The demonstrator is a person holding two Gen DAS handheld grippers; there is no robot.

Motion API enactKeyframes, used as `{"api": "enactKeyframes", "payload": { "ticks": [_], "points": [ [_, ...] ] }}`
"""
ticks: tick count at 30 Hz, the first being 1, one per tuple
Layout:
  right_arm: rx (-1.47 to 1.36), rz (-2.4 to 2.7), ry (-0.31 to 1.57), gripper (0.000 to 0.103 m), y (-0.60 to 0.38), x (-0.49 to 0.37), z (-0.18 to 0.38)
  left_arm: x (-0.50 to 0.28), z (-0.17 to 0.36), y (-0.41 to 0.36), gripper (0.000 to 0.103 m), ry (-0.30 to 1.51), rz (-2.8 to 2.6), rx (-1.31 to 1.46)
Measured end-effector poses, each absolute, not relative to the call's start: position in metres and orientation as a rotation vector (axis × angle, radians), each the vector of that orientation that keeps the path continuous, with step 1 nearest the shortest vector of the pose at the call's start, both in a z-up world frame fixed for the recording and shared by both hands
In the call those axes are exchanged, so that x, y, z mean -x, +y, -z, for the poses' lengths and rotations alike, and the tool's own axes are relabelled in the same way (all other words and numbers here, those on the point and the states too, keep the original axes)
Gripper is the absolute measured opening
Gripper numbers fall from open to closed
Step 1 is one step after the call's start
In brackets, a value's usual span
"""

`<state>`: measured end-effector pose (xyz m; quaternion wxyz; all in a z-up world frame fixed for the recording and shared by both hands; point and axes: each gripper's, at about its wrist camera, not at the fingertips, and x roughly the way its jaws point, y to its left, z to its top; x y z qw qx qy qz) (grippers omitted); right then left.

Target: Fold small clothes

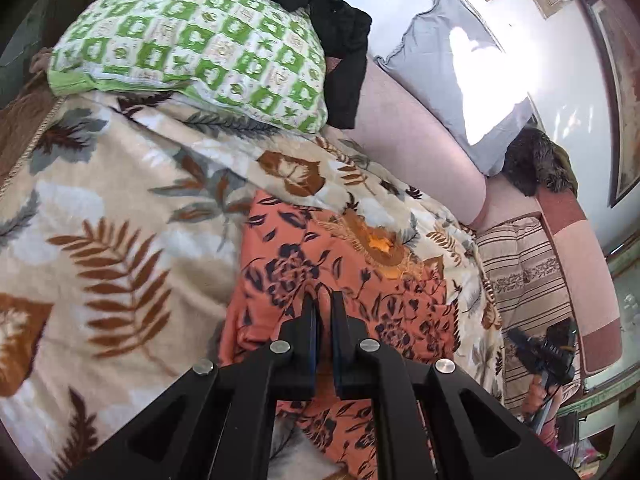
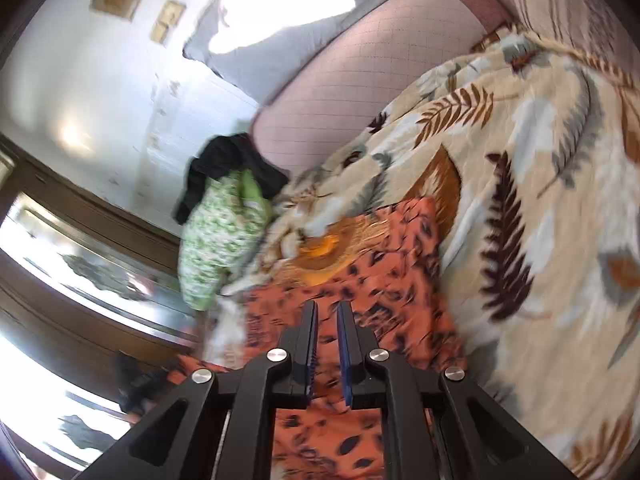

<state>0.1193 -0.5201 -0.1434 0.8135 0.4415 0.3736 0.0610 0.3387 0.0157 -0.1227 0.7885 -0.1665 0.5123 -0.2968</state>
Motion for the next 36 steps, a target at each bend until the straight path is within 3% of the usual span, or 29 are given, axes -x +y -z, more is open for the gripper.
{"api": "enactKeyframes", "payload": {
  "ticks": [9,10,11,12,13,22,27,28,30,31,32,36],
  "points": [
    [-0.699,-0.231,1.016,0.016,-0.43,-0.058,0.192,-0.302,0.143,0.053,0.006,1.097,0.585,0.389],
    [-0.712,-0.264,1.036,0.029,-0.418,-0.048,0.198,-0.296,0.141,0.061,0.006,1.093,0.581,0.399],
    [-0.729,-0.284,1.055,0.059,-0.407,-0.04,0.204,-0.29,0.138,0.068,0.006,1.09,0.578,0.402],
    [-0.755,-0.29,1.064,0.077,-0.395,-0.032,0.208,-0.282,0.135,0.074,0.006,1.085,0.576,0.403],
    [-0.764,-0.278,1.068,0.089,-0.386,-0.025,0.211,-0.275,0.133,0.077,0.006,1.082,0.579,0.404],
    [-0.444,-0.012,1.183,0.089,-0.283,-0.033,0.208,-0.233,0.119,0.094,0.006,1.032,0.635,0.416],
    [-0.272,0.155,1.241,0.087,-0.251,-0.044,0.245,-0.226,0.122,0.103,0.006,1.032,0.648,0.46],
    [-0.277,0.164,1.237,0.084,-0.255,-0.04,0.25,-0.224,0.122,0.105,0.006,1.032,0.65,0.463],
    [-0.24,0.176,1.21,0.055,-0.265,-0.028,0.244,-0.223,0.123,0.108,0.006,1.032,0.653,0.463],
    [-0.268,0.17,1.205,0.034,-0.278,-0.021,0.241,-0.222,0.124,0.109,0.006,1.032,0.653,0.464],
    [-0.327,0.18,1.214,0.022,-0.293,-0.013,0.24,-0.222,0.126,0.11,0.006,1.033,0.654,0.467],
    [-0.565,0.211,1.243,0.021,-0.36,0.016,0.254,-0.222,0.132,0.112,0.006,1.04,0.651,0.477]
  ]
}}
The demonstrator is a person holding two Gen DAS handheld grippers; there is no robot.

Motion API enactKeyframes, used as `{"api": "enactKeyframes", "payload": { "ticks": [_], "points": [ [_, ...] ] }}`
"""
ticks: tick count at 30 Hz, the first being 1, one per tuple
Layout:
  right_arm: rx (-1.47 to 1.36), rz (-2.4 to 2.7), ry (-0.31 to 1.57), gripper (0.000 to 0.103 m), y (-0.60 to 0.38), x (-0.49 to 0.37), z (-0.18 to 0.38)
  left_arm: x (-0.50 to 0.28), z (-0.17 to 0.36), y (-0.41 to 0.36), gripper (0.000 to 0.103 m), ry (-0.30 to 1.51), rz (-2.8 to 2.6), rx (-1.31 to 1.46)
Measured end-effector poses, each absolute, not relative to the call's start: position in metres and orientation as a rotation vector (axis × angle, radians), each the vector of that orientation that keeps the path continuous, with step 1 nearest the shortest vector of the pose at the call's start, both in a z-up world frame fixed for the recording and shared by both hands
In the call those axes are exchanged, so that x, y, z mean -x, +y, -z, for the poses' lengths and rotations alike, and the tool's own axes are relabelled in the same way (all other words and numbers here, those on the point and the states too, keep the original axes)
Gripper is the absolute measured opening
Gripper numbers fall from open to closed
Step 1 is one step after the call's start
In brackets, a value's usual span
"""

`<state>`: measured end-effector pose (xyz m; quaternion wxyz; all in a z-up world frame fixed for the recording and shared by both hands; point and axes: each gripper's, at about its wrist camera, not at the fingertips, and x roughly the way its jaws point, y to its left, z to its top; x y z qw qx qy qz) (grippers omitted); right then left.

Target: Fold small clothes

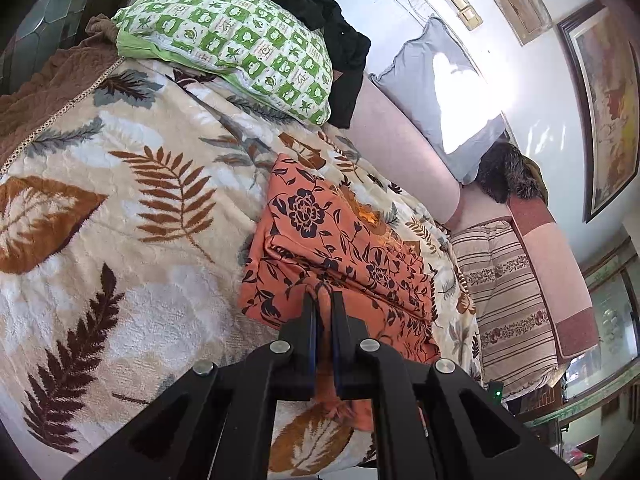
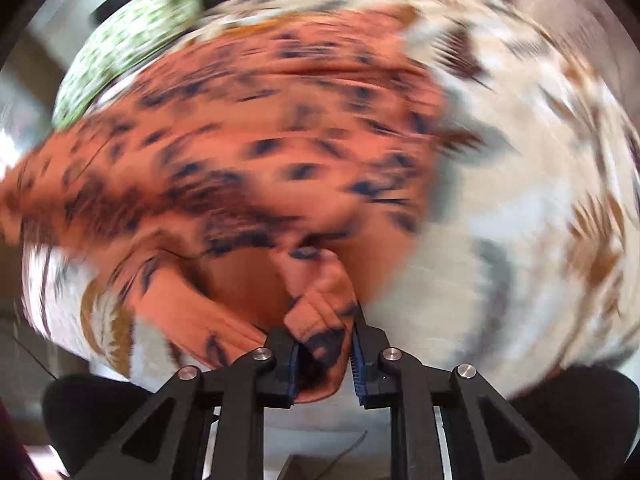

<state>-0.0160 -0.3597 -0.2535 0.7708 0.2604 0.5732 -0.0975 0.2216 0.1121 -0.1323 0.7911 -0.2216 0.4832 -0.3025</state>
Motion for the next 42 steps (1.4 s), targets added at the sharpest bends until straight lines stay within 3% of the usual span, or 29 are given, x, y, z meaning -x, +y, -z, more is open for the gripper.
{"api": "enactKeyframes", "payload": {
  "ticks": [7,9,10,11,13,18,22,24,25,26,30,35,42],
  "points": [
    [-0.997,0.126,1.201,0.025,-0.402,0.033,0.279,-0.221,0.138,0.114,0.006,1.064,0.628,0.478],
    [-0.995,0.138,1.19,0.033,-0.408,0.036,0.276,-0.219,0.137,0.115,0.006,1.068,0.626,0.476],
    [-0.968,0.138,1.18,0.043,-0.41,0.035,0.27,-0.218,0.137,0.115,0.006,1.068,0.625,0.473],
    [-0.942,0.135,1.158,0.061,-0.411,0.035,0.264,-0.216,0.137,0.115,0.006,1.067,0.625,0.47],
    [-0.919,0.139,1.098,0.07,-0.415,0.037,0.249,-0.212,0.136,0.115,0.006,1.067,0.626,0.47],
    [-0.91,0.102,1.074,0.072,-0.408,0.043,0.224,-0.203,0.138,0.117,0.006,1.069,0.626,0.482],
    [-0.781,0.14,1.184,0.072,-0.379,0.034,0.234,-0.196,0.137,0.119,0.006,1.069,0.626,0.483],
    [-0.732,0.116,1.242,0.06,-0.367,0.031,0.245,-0.193,0.136,0.122,0.006,1.072,0.625,0.485],
    [-0.721,0.087,1.282,0.018,-0.362,0.031,0.251,-0.193,0.136,0.123,0.006,1.073,0.624,0.483],
    [-0.728,0.061,1.292,0.011,-0.36,0.034,0.253,-0.192,0.137,0.125,0.006,1.075,0.621,0.48],
    [-0.815,-0.055,1.251,0.009,-0.37,0.034,0.232,-0.2,0.138,0.128,0.006,1.093,0.62,0.497],
    [-0.95,-0.156,1.026,0.008,-0.42,0.008,0.172,-0.226,0.131,0.119,0.006,1.104,0.621,0.494],
    [-1.037,-0.02,0.724,0.008,-0.527,-0.092,0.119,-0.334,0.115,0.072,0.006,1.122,0.605,0.561]
  ]
}}
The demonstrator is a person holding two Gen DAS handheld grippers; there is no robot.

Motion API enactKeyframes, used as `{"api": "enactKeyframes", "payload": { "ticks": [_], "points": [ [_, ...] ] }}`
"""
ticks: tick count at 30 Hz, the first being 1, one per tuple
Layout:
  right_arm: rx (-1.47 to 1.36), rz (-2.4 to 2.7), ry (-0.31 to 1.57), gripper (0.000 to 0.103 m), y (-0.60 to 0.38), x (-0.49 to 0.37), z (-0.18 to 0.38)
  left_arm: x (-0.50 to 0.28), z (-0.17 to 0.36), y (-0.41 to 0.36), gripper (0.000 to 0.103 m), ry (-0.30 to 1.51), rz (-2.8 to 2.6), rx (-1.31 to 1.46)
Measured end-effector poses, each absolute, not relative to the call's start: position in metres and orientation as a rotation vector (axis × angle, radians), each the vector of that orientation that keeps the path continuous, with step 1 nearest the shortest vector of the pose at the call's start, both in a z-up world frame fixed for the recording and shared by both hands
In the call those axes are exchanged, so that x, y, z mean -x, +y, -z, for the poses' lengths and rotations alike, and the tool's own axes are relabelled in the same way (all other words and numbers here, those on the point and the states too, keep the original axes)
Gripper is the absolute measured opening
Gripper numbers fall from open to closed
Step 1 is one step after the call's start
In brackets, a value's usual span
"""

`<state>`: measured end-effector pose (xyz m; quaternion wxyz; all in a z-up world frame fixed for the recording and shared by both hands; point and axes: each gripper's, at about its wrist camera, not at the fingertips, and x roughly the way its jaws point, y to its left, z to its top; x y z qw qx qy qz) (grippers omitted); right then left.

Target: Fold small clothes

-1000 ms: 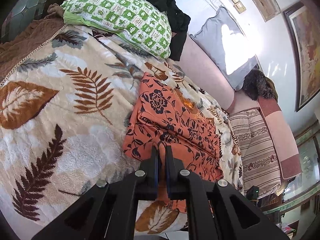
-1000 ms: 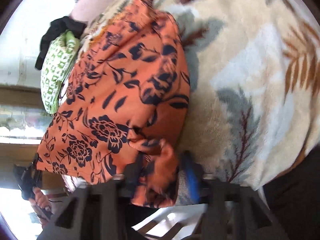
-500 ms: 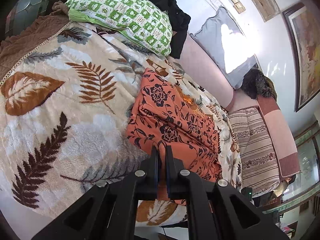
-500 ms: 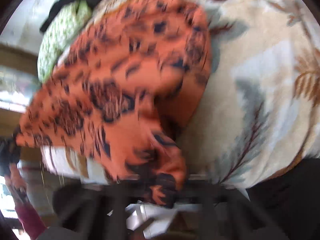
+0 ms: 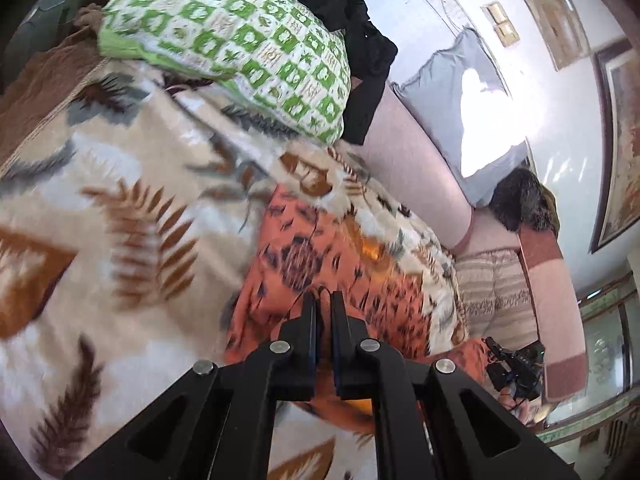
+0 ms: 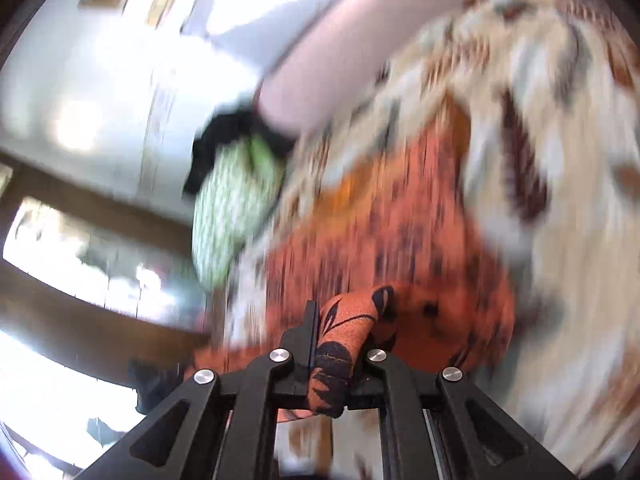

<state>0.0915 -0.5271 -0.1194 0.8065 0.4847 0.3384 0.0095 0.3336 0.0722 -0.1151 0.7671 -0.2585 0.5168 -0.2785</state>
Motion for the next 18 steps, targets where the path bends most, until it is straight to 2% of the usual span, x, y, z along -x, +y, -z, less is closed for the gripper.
{"api": "enactKeyframes", "payload": {
  "ticks": [3,9,12,15,18],
  "points": [
    [-1.128,0.064,0.688,0.008,-0.573,-0.152,0.143,-0.393,0.129,0.03,0.006,1.153,0.573,0.571],
    [-1.348,0.167,0.692,0.01,-0.637,-0.226,0.246,-0.474,0.194,-0.029,0.006,1.163,0.4,0.514],
    [-1.456,0.15,0.677,0.012,-0.651,-0.239,0.288,-0.482,0.222,-0.014,0.006,1.147,0.328,0.604],
    [-1.536,0.052,0.644,0.012,-0.662,-0.249,0.302,-0.468,0.231,0.004,0.006,1.13,0.317,0.668],
    [-1.51,0.016,0.669,0.024,-0.664,-0.253,0.291,-0.436,0.216,0.009,0.006,1.072,0.361,0.647]
  ]
}}
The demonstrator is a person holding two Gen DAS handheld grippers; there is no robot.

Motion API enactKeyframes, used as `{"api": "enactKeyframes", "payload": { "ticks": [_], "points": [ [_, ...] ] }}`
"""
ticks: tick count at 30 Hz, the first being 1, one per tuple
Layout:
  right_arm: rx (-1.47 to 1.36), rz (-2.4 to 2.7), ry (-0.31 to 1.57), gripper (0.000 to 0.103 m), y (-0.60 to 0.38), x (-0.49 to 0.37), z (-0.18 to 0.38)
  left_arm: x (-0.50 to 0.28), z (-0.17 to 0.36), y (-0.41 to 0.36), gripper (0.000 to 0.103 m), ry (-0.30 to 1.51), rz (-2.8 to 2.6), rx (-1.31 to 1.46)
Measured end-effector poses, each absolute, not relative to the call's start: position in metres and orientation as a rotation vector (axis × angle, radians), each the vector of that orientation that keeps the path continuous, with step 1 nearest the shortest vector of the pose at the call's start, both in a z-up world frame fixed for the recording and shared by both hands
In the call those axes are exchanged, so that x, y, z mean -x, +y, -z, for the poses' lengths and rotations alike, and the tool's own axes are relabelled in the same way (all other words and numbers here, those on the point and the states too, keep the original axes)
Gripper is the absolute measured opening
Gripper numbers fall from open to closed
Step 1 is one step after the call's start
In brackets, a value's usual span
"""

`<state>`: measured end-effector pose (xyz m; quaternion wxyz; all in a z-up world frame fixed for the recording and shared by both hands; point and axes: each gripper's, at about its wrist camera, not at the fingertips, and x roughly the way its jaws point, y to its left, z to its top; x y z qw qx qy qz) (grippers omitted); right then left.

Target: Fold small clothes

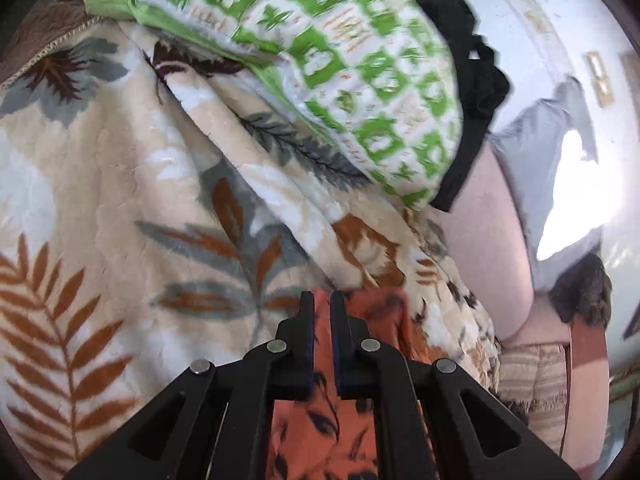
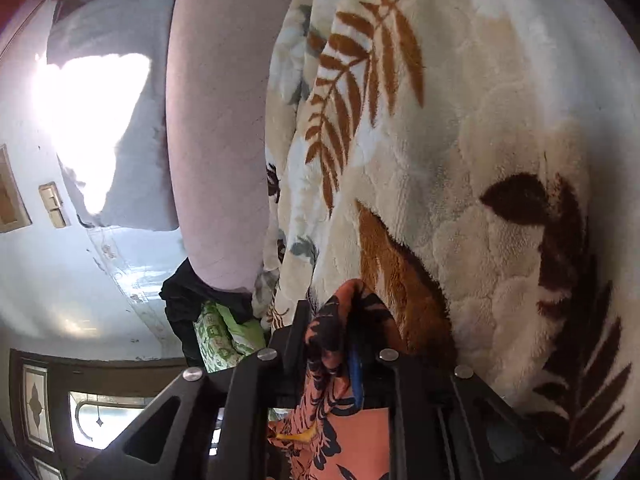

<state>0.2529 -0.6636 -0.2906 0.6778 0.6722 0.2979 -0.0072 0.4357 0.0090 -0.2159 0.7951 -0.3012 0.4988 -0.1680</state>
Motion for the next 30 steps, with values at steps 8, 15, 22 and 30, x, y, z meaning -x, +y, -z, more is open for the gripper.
{"api": "enactKeyframes", "payload": {
  "ticks": [8,15,22,30],
  "points": [
    [-1.409,0.038,0.526,0.088,-0.672,-0.204,0.22,-0.309,0.184,-0.023,0.038,0.957,0.368,0.564],
    [-0.942,-0.011,0.883,0.061,-0.55,-0.233,0.17,-0.282,0.23,-0.064,0.038,1.07,0.311,0.473],
    [-0.598,-0.144,1.213,0.038,-0.373,-0.328,0.235,-0.288,0.24,-0.052,0.038,1.077,0.331,0.49],
    [-0.587,0.034,1.015,0.038,-0.352,-0.435,0.255,-0.295,0.24,-0.047,0.038,1.102,0.372,0.451]
  ]
}}
